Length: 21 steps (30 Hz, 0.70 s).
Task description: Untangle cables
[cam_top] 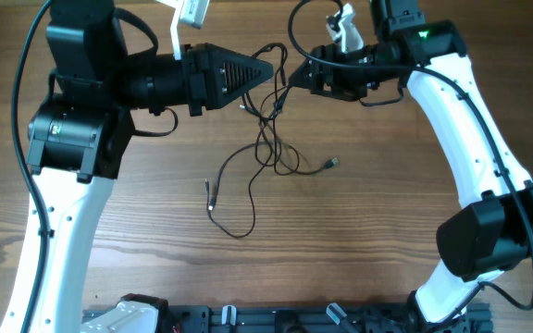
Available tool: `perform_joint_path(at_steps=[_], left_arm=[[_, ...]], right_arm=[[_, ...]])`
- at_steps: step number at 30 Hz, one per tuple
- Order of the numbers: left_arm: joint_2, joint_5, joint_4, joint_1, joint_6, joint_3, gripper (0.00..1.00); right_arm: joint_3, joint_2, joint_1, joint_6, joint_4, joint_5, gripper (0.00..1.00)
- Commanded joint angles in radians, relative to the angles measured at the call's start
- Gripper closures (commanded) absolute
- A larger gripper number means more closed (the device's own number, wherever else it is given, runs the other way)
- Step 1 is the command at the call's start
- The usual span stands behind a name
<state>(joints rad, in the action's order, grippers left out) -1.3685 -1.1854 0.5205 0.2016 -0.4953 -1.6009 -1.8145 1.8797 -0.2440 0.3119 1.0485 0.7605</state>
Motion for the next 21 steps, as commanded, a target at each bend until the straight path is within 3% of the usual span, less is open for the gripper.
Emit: perform_joint_path(at_steps=[1,5,7,9,10,13,15,21], left_arm=[[0.022,-0.026,-0.003,-0.004,-0.006,-0.015,0.96],[0.022,-0.022,-0.003,-0.004,-0.006,-0.015,0.96],[0.022,-0.008,-0.004,-0.004,-0.006,-0.015,0.96],[0.023,0.023,-0.009,-0.014,-0.006,-0.015,0.96],[0.023,0.036,-0.019,-0.031,-0.007,-0.015,0.96],[0.023,0.039,-0.090,-0.123,-0.070,-0.015,0.96],[0.027,0.038,-0.131,-0.192,-0.128,-0.016,0.96],[0.082,0.034,-0.168,-0.389,-0.176,-0.016,0.96]], right_arm=[[-0.010,0.011,-0.010,0.077,-0.023,0.087,0.32],[-0.010,0.048,-0.068,0.137,-0.067,0.087,0.33],[-0.007,0.063,-0.087,0.135,-0.060,0.078,0.46],[0.008,0.069,-0.093,0.133,-0.060,0.048,0.73],[0.023,0.069,-0.092,0.133,-0.057,0.026,0.79],[0.071,0.069,-0.084,0.132,-0.055,-0.032,0.85],[0.105,0.069,-0.075,0.133,-0.055,-0.077,0.96],[0.133,0.069,-0.006,0.132,0.004,-0.278,0.95]])
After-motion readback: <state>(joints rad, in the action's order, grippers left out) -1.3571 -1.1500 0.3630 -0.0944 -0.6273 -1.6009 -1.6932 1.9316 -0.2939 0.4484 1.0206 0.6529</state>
